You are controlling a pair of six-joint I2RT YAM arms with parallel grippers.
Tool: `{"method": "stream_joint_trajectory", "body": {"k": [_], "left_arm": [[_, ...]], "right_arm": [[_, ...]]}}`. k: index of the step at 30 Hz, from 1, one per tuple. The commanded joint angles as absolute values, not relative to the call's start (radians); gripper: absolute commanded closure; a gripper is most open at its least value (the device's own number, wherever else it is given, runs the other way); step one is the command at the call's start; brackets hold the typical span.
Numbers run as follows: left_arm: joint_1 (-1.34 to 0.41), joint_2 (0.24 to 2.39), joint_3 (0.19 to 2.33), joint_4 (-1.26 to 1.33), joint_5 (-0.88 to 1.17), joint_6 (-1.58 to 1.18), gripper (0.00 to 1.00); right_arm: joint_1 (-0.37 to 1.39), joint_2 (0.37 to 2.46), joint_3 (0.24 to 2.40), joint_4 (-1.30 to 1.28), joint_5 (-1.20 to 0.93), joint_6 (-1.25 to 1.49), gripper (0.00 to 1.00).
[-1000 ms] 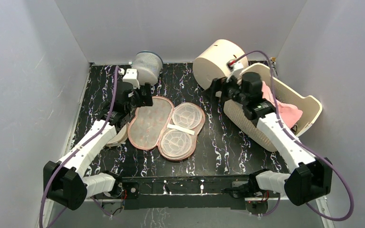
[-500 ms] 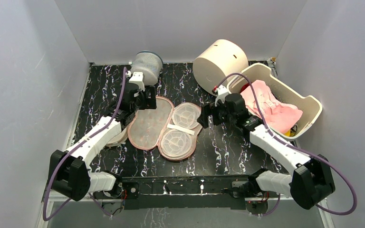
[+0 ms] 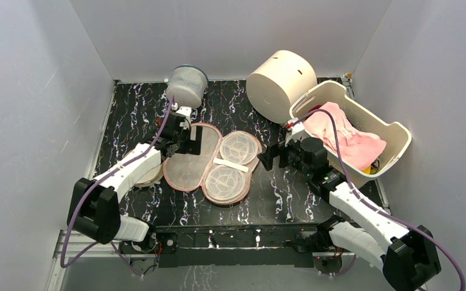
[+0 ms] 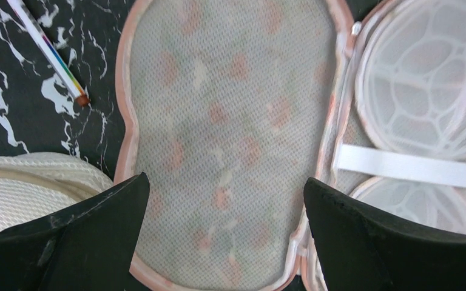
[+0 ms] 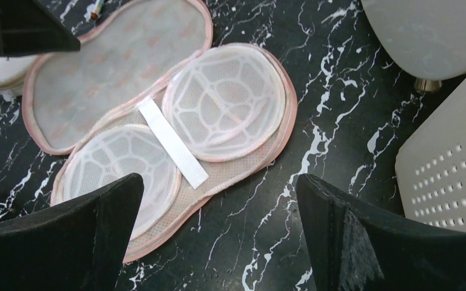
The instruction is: Unzip the laundry bag and remove the bra
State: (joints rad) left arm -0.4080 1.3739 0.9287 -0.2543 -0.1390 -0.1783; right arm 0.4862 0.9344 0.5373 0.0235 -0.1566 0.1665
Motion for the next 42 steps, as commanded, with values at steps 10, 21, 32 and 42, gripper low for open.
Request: {"method": "stream_joint_trajectory", "body": {"k": [10, 21, 32, 42], "left_arm": [[-0.279, 1.535, 0.97, -0.369, -0.122, -0.094, 0.26], [-0.28, 1.548, 0.918, -0.325, -0.067, -0.036, 0.27], [-0.28, 1.565, 0.97, -0.344, -0.097, -0.051, 0.4], [-0.261, 1.617, 1.075, -0.388, -0.119, -0.073, 0.22]], "right_arm": [[0.489, 0.858, 0.516, 0.159, -0.167, 0.16, 0.02], [0.489, 0.842, 0.508, 0.166, -0.187, 0.164, 0.02], [0.489, 0.853, 0.506, 0.17, -0.19, 0.162, 0.02], [0.489, 0.885, 0.512, 0.18, -0.201, 0.163, 0.02]]}}
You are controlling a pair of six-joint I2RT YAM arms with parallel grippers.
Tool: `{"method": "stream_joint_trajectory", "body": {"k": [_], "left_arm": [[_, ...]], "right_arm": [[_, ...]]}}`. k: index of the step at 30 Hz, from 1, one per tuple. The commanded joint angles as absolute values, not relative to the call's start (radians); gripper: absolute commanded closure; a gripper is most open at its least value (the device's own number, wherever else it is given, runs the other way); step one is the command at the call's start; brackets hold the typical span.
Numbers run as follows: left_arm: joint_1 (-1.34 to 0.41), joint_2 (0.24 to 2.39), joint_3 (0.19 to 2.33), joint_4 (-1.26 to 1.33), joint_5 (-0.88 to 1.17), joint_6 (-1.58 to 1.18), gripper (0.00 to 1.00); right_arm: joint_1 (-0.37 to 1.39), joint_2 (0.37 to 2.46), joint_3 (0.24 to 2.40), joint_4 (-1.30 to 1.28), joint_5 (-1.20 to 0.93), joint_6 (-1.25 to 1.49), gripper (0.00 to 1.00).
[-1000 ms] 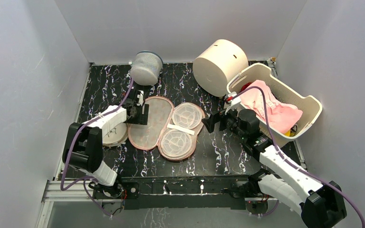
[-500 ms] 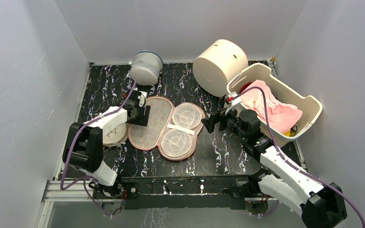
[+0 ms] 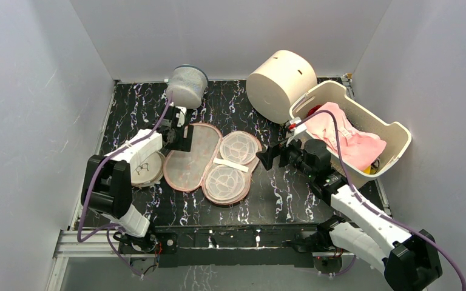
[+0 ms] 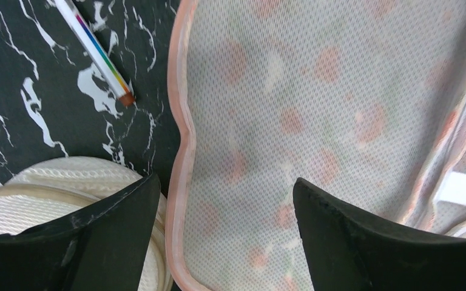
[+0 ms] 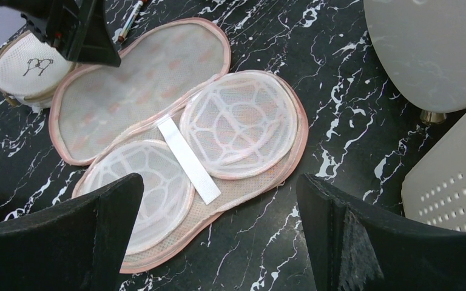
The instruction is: Unzip the laundry bag and remove the bra
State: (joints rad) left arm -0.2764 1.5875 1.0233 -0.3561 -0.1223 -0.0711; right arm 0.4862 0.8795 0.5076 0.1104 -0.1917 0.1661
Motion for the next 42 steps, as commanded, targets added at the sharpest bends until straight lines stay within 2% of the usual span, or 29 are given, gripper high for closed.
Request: {"method": "stream_joint_trajectory", "body": {"k": [1, 7, 14, 22, 32, 42], "left_arm": [[-0.257, 1.629, 1.072, -0.387, -0.114, -0.073, 0.22], [-0.226, 1.66, 1.021, -0.332, -0.059, -0.074, 0.23], [-0.206, 1.71, 1.028, -0.338, -0.034, -0.074, 0.28], [-0.2, 1.72, 1.034, -0.348, -0.005, -0.09, 0.62], [-0.208, 1.587, 1.035, -0.339, 0.043, -0.079, 1.0], [-0.283, 1.44, 1.144, -0.503, -0.056, -0.055, 1.0]], "right_arm": [[0.488, 0.884, 0.512, 0.179, -0.198, 0.161, 0.02], [0.489, 0.873, 0.504, 0.185, -0.187, 0.16, 0.02], [0.489, 0.892, 0.511, 0.187, -0.198, 0.161, 0.02], [0.49, 0.868, 0.502, 0.189, -0.192, 0.162, 0.02], [0.489, 0.864, 0.502, 0.185, -0.193, 0.164, 0.02], [0.489, 0.867, 0.502, 0.185, -0.179, 0.166, 0.02]]}}
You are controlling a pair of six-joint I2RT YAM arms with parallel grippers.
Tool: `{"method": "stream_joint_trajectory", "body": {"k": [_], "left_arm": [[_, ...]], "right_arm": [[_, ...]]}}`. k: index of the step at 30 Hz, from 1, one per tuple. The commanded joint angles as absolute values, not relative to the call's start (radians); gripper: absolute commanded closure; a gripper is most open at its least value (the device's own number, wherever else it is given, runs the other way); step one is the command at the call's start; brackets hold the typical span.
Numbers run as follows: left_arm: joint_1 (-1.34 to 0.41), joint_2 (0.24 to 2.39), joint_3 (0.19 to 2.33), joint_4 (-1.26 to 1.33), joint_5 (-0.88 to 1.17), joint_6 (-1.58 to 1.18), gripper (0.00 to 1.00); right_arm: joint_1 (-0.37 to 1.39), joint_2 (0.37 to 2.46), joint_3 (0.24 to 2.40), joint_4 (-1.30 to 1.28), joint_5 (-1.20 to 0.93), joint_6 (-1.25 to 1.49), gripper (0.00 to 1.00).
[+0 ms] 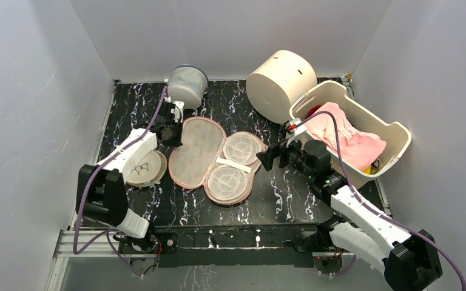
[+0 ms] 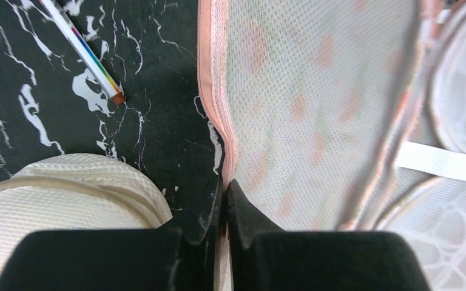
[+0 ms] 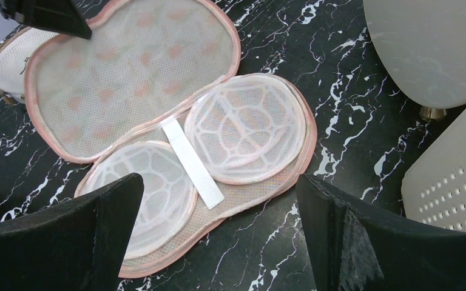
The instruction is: Unzip the laundry bag and remove the bra
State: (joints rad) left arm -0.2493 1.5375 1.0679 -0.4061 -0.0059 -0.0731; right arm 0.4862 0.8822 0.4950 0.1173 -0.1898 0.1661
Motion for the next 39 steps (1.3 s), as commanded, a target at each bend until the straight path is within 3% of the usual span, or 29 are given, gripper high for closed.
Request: {"method": "stream_joint_trajectory", "body": {"k": [1, 7, 20, 39], "left_arm": [[-0.295, 1.425, 1.156, -0.519, -0.071, -0.052, 1.0], [-0.432, 1.405, 1.273, -0.606, -0.148, -0.063, 1.0], [-0.613, 1.49, 1.347, -0.563, -0.032, -0.227, 1.0], [-0.753, 1.625, 1.17, -0.315, 0.177, -0.435, 1.0]], "right_arm": [[0.489, 0.869, 0.503, 0.186, -0.179, 0.167, 0.02], [0.489, 0.854, 0.498, 0.181, -0.151, 0.169, 0.02], [0.489, 0.668, 0.447, 0.144, 0.093, 0.197, 0.02], [0.489, 0.62, 0.433, 0.142, 0.132, 0.202, 0.02]]}}
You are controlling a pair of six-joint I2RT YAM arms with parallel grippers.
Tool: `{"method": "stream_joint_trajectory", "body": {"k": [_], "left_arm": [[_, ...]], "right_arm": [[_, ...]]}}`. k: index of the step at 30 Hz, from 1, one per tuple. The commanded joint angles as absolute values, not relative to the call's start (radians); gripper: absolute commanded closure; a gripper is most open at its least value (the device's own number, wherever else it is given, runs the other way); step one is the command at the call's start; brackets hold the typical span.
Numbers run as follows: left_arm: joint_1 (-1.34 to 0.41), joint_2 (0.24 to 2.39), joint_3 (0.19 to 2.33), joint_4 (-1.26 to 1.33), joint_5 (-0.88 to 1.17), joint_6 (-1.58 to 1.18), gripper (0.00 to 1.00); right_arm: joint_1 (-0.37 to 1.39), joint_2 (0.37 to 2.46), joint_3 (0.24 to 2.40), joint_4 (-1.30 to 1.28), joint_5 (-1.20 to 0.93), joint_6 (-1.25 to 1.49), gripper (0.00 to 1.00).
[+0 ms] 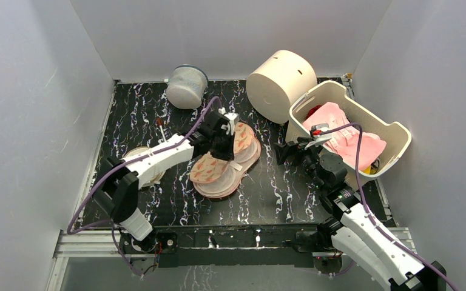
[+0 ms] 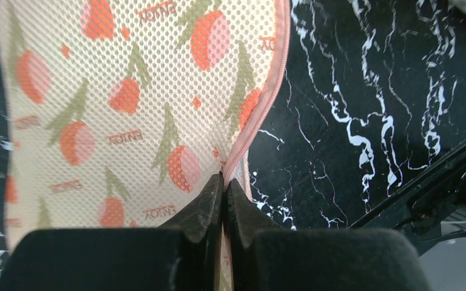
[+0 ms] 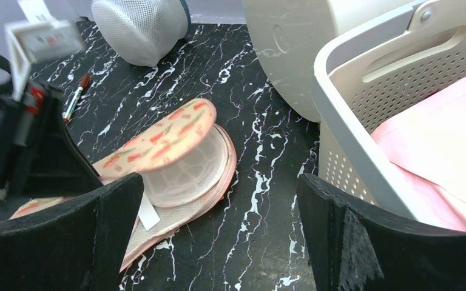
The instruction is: Unzip the laundry bag and remove the bra
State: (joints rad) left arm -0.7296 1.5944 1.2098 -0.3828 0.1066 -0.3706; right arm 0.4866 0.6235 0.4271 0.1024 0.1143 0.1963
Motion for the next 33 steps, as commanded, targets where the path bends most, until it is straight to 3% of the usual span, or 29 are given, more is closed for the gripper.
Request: {"method": "stream_joint_trajectory", "body": {"k": [1, 18, 22, 33], "left_arm": [[-0.757, 1.635, 1.162, -0.307, 0.184, -0.442, 1.0], [-0.767, 1.747, 1.008, -0.1, 0.282, -0.583, 0.98], [-0.767, 1.734, 1.005, -0.106, 0.281, -0.562, 0.88], [-0.767, 1.651, 1.02, -0.089, 0.262, -0.49, 0.41]], "right_arm": [[0.489, 0.621, 0.433, 0.141, 0.132, 0.202, 0.02], [0.489, 0.631, 0.434, 0.14, 0.128, 0.202, 0.02], [0.489, 0.644, 0.433, 0.145, 0.124, 0.202, 0.02], [0.489, 0.648, 0.429, 0.145, 0.14, 0.201, 0.02]]}}
